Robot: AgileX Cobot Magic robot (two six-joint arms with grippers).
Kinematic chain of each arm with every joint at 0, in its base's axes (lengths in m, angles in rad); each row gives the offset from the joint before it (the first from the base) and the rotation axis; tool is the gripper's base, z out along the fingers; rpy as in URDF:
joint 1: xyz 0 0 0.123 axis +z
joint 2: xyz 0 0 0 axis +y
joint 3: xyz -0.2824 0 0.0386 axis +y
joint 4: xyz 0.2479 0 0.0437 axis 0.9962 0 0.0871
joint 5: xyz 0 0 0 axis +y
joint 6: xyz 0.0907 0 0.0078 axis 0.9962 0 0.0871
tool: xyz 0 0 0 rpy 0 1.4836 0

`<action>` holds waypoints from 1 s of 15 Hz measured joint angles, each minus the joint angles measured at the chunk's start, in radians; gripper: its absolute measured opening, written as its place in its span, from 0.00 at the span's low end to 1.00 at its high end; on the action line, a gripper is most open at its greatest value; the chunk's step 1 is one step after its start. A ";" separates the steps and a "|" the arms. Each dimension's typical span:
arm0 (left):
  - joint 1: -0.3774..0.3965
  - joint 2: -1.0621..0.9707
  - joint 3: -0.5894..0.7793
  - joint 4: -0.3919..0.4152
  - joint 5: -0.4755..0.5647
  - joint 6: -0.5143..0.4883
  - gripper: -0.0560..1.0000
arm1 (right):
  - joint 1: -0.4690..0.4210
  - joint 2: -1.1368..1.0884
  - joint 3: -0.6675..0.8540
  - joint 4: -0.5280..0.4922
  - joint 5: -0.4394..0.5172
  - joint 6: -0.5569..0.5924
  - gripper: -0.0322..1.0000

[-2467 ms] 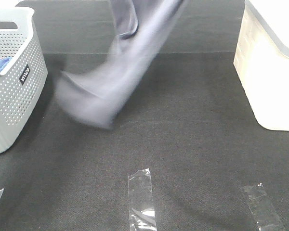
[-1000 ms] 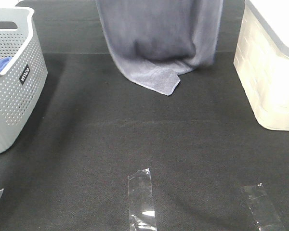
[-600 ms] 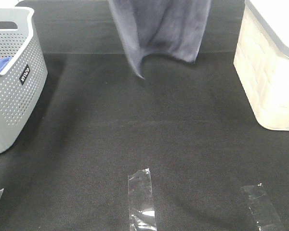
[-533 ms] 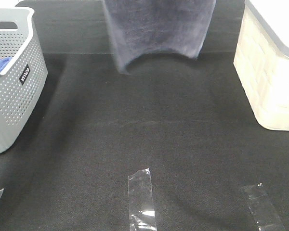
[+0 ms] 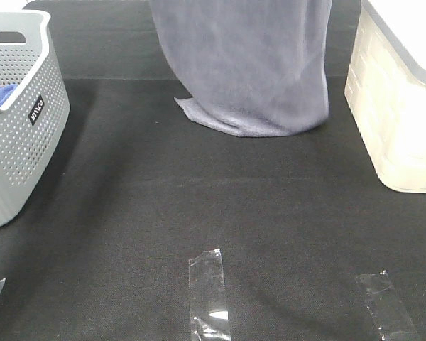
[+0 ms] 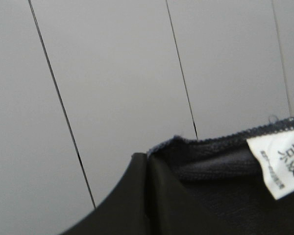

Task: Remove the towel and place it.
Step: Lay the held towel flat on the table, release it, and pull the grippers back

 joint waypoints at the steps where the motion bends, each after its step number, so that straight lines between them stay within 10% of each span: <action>1: -0.014 -0.012 0.000 -0.016 0.130 0.000 0.05 | 0.000 0.000 0.012 0.001 0.065 0.003 0.03; 2: -0.014 -0.012 0.000 -0.016 0.130 0.000 0.05 | 0.000 0.000 0.012 0.001 0.065 0.003 0.03; 8: -0.076 -0.071 -0.001 -0.178 0.930 0.000 0.05 | -0.001 0.002 0.046 0.090 0.546 0.071 0.03; 15: -0.065 -0.089 0.047 -0.287 1.126 -0.001 0.05 | -0.008 -0.031 0.224 0.217 0.581 0.078 0.03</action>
